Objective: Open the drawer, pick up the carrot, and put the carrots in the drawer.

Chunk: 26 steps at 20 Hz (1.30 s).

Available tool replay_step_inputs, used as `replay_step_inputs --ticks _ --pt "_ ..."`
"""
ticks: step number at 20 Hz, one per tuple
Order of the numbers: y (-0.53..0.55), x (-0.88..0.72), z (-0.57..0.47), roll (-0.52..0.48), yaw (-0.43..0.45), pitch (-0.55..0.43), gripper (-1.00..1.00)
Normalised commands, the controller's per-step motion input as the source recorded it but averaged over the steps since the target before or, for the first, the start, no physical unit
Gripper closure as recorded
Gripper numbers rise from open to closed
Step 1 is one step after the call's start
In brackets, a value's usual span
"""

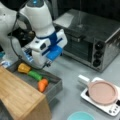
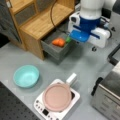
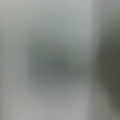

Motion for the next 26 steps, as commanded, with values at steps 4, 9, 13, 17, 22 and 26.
replay_step_inputs --ticks 4,9,13,17,22,26 --pt "-0.15 0.06 -0.12 0.026 0.053 -0.002 -1.00" --pt "-0.11 0.03 -0.03 0.011 0.071 -0.005 -1.00" --pt "-0.10 0.01 0.00 -0.003 0.086 -0.011 -1.00" --pt "-0.13 0.00 -0.01 -0.025 0.100 -0.001 -1.00" --pt "-0.24 -0.03 0.04 -0.074 0.130 0.038 -1.00" --pt "-0.35 -0.06 0.05 -0.088 0.176 0.051 -1.00"
